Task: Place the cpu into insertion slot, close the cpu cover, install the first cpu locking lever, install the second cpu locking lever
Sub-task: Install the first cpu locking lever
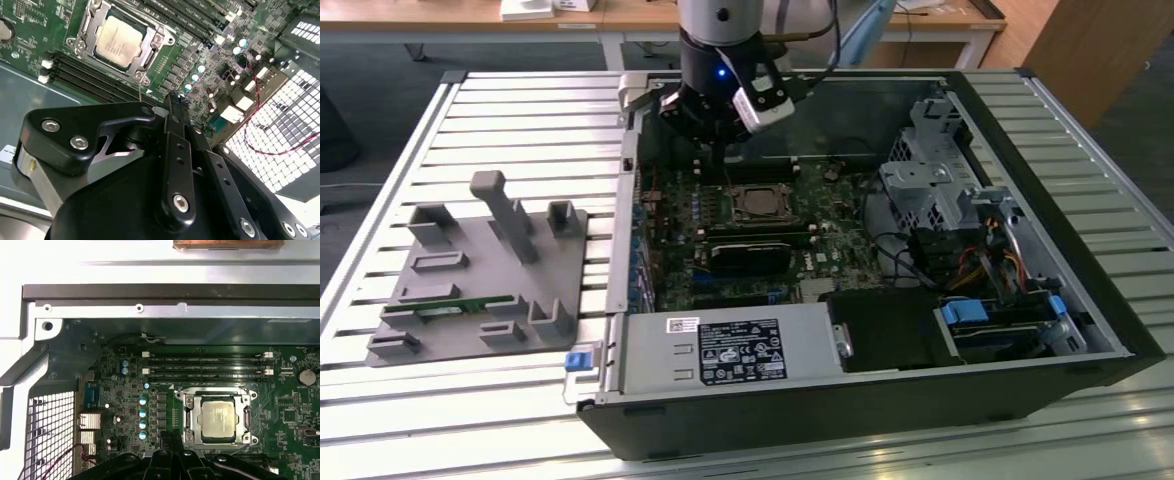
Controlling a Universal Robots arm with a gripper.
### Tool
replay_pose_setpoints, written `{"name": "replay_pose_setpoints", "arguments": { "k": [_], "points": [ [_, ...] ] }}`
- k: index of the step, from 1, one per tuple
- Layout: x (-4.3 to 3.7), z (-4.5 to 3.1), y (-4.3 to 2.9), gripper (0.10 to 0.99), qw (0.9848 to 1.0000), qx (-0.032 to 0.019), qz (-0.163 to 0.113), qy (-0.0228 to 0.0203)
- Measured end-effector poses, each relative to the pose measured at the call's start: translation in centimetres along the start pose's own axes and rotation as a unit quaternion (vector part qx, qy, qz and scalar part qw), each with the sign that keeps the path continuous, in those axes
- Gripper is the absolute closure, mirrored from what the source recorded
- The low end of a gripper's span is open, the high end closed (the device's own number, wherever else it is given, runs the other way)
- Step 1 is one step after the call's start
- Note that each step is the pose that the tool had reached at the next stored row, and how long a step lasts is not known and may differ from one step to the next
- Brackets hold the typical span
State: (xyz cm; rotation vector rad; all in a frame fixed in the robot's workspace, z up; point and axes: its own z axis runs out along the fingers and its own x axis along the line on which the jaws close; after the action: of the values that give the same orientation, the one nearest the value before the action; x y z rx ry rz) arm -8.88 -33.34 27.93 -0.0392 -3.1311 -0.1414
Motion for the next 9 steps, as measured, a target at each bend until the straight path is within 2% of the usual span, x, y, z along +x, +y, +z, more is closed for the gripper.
{"name": "replay_pose_setpoints", "arguments": {
  "k": [9],
  "points": [
    [0.40, 1.20, 0.81, 0.980, 1.0000, -0.0001, 0.000, 0.0000]
  ]
}}
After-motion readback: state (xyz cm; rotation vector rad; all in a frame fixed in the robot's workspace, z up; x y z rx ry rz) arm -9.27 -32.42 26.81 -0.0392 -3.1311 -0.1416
